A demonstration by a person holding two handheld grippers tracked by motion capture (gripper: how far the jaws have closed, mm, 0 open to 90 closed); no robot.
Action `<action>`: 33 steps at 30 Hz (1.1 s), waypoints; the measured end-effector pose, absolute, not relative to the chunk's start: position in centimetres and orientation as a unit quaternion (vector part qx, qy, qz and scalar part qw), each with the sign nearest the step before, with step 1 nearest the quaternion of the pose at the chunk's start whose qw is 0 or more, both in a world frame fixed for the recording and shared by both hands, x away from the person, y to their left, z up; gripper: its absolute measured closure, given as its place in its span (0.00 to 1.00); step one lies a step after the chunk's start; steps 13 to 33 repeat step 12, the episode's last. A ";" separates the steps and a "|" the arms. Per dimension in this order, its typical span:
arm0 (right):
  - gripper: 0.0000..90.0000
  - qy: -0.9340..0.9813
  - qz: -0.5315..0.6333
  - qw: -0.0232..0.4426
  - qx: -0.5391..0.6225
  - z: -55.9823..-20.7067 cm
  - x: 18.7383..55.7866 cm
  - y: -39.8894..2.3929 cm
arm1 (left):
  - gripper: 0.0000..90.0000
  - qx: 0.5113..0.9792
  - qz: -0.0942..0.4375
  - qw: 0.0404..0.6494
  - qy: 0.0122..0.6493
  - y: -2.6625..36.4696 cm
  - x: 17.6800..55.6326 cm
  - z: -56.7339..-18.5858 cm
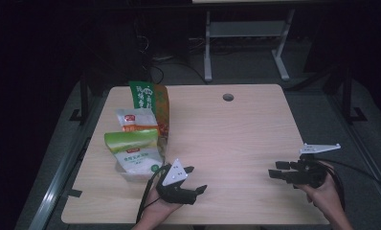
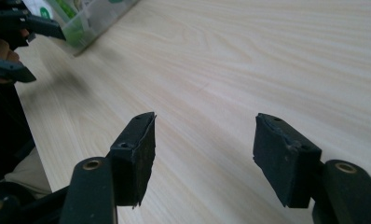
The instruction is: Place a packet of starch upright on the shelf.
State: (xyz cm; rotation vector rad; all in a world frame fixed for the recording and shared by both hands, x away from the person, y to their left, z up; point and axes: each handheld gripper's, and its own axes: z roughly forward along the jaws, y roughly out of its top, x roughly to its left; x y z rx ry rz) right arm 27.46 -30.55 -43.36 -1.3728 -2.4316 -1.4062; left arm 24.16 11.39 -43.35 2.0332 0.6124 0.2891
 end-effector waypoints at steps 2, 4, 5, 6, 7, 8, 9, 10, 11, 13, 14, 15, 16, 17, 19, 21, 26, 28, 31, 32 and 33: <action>0.42 -0.777 -0.449 0.007 -0.440 -43.6 26.9 -30.7 | 0.29 0.833 0.118 0.479 0.251 11.4 24.2 -43.4; 0.41 -0.778 -0.449 0.005 -0.439 -43.8 26.5 -30.8 | 0.29 0.833 0.119 0.479 0.250 11.4 24.2 -43.4; 0.41 -0.778 -0.449 0.002 -0.439 -43.9 26.1 -30.8 | 0.29 0.833 0.118 0.480 0.250 11.3 24.2 -43.4; 0.41 -0.778 -0.450 -0.002 -0.438 -43.9 25.9 -30.8 | 0.29 0.832 0.118 0.480 0.250 11.3 24.2 -43.4; 0.40 -0.775 -0.454 -0.008 -0.440 -44.0 25.3 -30.8 | 0.29 0.832 0.117 0.480 0.250 11.3 24.2 -43.4; 0.40 -0.773 -0.456 -0.011 -0.441 -44.1 25.1 -30.8 | 0.29 0.832 0.117 0.480 0.250 11.3 24.2 -43.4; 0.39 -0.772 -0.459 -0.018 -0.440 -44.2 24.8 -30.7 | 0.29 0.833 0.116 0.480 0.248 11.2 24.2 -43.4; 0.39 -0.771 -0.464 -0.026 -0.435 -44.3 24.5 -30.7 | 0.29 0.833 0.116 0.480 0.248 11.2 24.2 -43.4; 0.39 -0.771 -0.464 -0.026 -0.435 -44.3 24.5 -30.7 | 0.29 0.834 0.116 0.480 0.247 11.2 24.1 -43.4; 0.39 -0.768 -0.470 -0.030 -0.435 -44.4 24.2 -30.7 | 0.29 0.833 0.114 0.482 0.245 11.0 24.0 -43.3; 0.39 -0.768 -0.470 -0.030 -0.435 -44.4 24.2 -30.7 | 0.29 0.833 0.114 0.482 0.245 11.0 24.0 -43.3; 0.39 -0.768 -0.470 -0.030 -0.435 -44.4 24.2 -30.7 | 0.29 0.833 0.114 0.482 0.245 11.0 24.0 -43.3; 0.39 -0.768 -0.470 -0.030 -0.435 -44.4 24.2 -30.7 | 0.29 0.833 0.114 0.482 0.245 11.0 24.0 -43.3; 0.39 -0.768 -0.470 -0.030 -0.435 -44.4 24.2 -30.7 | 0.29 0.833 0.114 0.482 0.245 11.0 24.0 -43.3; 0.39 -0.768 -0.470 -0.030 -0.435 -44.4 24.2 -30.7 | 0.29 0.833 0.114 0.482 0.245 11.0 24.0 -43.3; 0.39 -0.768 -0.470 -0.030 -0.435 -44.4 24.2 -30.7 | 0.29 0.833 0.114 0.482 0.245 11.0 24.0 -43.3; 0.39 -0.768 -0.470 -0.030 -0.435 -44.4 24.2 -30.7 | 0.29 0.833 0.114 0.482 0.245 11.0 24.0 -43.3; 0.39 -0.768 -0.470 -0.030 -0.435 -44.4 24.2 -30.7 | 0.29 0.833 0.114 0.482 0.245 11.0 24.0 -43.3; 0.39 -0.768 -0.470 -0.030 -0.435 -44.4 24.2 -30.7 | 0.29 0.833 0.114 0.482 0.245 11.0 24.0 -43.3; 0.39 -0.768 -0.470 -0.030 -0.435 -44.4 24.2 -30.7 | 0.29 0.833 0.114 0.482 0.245 11.0 24.0 -43.3; 0.39 -0.768 -0.470 -0.030 -0.435 -44.4 24.2 -30.7 | 0.29 0.833 0.114 0.482 0.245 11.0 24.0 -43.3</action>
